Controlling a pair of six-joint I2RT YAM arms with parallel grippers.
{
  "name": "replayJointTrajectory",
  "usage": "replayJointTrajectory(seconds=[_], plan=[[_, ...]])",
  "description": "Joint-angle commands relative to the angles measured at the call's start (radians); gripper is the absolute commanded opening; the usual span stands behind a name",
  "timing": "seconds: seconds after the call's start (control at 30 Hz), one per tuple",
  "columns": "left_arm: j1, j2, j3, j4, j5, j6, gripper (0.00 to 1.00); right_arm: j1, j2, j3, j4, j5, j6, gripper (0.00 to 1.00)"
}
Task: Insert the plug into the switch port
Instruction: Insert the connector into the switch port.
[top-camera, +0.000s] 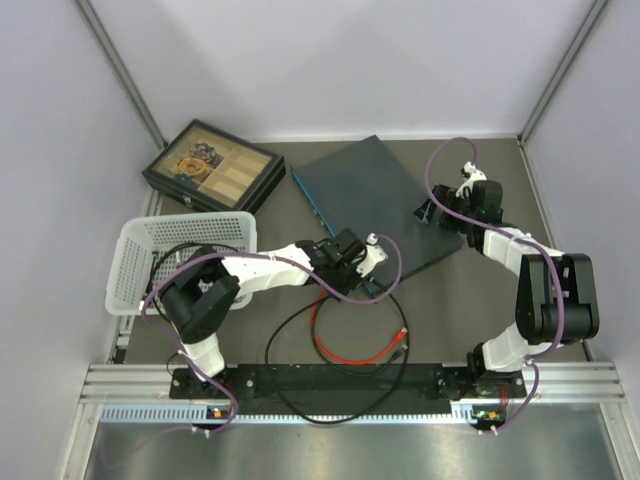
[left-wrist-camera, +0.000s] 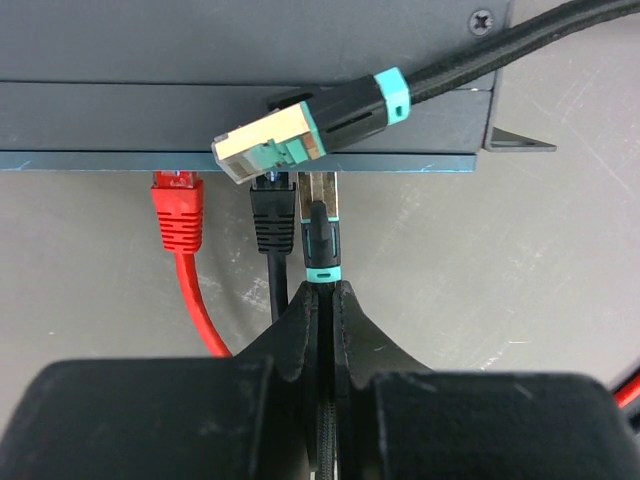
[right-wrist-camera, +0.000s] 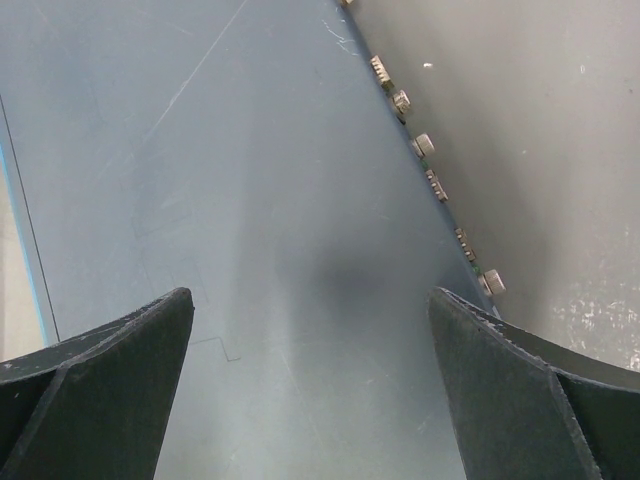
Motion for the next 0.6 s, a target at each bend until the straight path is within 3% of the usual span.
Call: replayJointTrajectory(seconds=[0.0,0.27,0.57], plan=[[-0.019,-0.073,0.010,0.139,-0.043,-0.033,0.00,-0.006,0.036,0.019,-0.059,-0.036,-0.003,0.99],[-0.032,-0.116,0.002,0.169,-0.077,-0.059,0.00,-0.006,0.035,0.016,-0.059,-0.042,0.000,0.99],[-0.036,-0.161,-0.134,0.342,-0.099,-0.128,0.00,-0.007,0.035,0.013,-0.055,-0.048,-0.001,0.99]])
